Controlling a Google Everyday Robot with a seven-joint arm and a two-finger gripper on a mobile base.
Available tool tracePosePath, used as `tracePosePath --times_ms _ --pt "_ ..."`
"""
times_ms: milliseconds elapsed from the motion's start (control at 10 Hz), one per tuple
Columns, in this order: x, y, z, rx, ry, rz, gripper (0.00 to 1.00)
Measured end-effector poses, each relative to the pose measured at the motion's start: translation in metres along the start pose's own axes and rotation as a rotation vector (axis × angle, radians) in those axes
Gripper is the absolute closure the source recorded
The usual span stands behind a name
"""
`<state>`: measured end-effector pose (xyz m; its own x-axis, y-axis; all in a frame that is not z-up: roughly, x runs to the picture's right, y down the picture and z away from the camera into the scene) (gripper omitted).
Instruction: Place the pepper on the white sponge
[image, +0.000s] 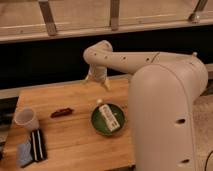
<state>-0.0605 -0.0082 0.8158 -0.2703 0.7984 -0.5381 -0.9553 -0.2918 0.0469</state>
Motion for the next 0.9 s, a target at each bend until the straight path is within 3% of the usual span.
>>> tracePosePath --times_ms 200,300,500,900 --pt "0.032 0.025 -0.004 -0.059 0.031 -0.014 0.2" --pt "0.059 0.048 -0.005 -0.091 0.049 -0.032 0.2" --pt "0.102 0.083 -0.002 -0.123 0.065 -0.082 0.2" --pt "0.108 0.084 -0.001 -0.122 0.065 -0.087 0.2"
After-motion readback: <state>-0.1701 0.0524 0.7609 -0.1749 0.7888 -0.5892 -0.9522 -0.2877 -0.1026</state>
